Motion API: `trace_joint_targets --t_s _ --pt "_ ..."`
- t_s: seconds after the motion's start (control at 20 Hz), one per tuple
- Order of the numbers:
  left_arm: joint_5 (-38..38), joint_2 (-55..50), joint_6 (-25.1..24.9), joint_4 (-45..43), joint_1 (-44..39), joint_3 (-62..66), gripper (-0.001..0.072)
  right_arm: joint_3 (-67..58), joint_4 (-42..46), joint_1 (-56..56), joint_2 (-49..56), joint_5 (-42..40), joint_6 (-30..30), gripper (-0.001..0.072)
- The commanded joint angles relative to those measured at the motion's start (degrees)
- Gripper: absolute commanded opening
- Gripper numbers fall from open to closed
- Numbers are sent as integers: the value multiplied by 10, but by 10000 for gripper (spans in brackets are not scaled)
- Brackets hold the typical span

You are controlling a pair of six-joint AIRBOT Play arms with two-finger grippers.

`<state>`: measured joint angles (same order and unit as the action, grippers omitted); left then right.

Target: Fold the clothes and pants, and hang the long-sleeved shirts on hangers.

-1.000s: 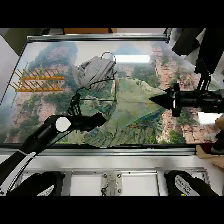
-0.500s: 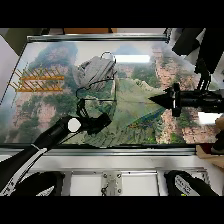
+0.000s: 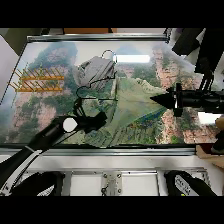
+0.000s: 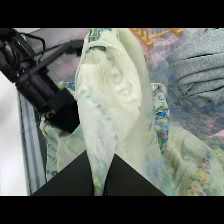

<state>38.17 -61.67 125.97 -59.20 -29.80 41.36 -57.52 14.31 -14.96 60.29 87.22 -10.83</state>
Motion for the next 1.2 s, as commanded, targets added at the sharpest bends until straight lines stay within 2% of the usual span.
trace_joint_targets --t_s 0.0,0.15,0.5,0.75,0.9,1.15 --pt "86 70 -23 -57 92 0 15 0 -2 -11 -25 3 -60 0" --pt "121 111 -61 -56 162 0 15 0 -3 -2 -47 21 -79 -1" --pt "125 122 -110 -51 247 1 15 0 25 15 -58 60 -120 -1" --pt "145 123 -146 -47 256 1 15 0 63 15 -59 42 -130 -1" --pt "142 123 -183 -7 256 1 15 0 88 15 -59 45 -130 -1" --pt "150 122 -203 -8 256 17 15 0 121 15 -59 67 -135 -1"
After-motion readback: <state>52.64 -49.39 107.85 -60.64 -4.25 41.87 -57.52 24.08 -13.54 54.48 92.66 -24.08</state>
